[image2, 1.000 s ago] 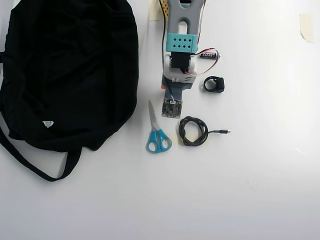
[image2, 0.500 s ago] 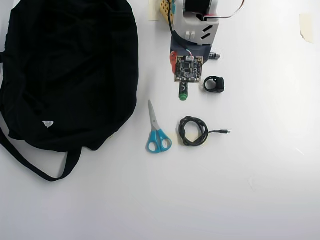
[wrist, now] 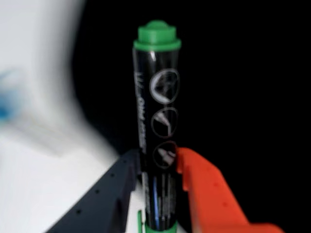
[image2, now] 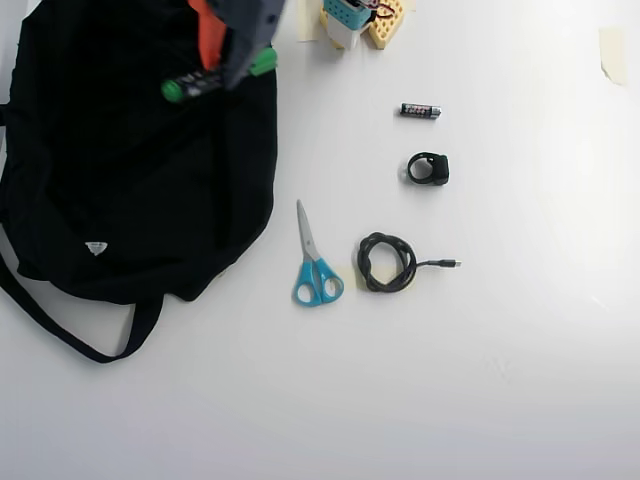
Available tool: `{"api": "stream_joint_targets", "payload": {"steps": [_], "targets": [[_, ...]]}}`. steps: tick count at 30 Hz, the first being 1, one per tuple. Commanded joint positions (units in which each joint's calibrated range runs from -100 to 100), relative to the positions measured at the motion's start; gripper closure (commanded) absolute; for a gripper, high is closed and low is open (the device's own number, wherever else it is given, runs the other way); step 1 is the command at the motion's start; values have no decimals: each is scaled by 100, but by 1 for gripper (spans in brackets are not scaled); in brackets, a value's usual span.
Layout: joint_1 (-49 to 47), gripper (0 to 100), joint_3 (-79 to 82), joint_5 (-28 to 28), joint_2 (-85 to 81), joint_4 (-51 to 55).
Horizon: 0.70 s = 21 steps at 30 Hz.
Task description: Put the green marker into the black bag
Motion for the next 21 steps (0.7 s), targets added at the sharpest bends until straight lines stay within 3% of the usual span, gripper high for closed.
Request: {"api": "stream_joint_targets", "payload": {"steps": [1,5,10,12,14,15,18,21], "targets": [[779,98,-232,-1,329,-366],[973,98,-511,5,1881,-1374],[1803,98,-2020,-6,3980,-1452],[1676,96,-2020,-6,3972,-1348],[1556,73,-2011,-43,3872,-1004],[1556,68,-2029,-189,3839,-995],[1003,67,-2020,-336,2885,-720],[-605,71,-1922,-336,1109,262]]}}
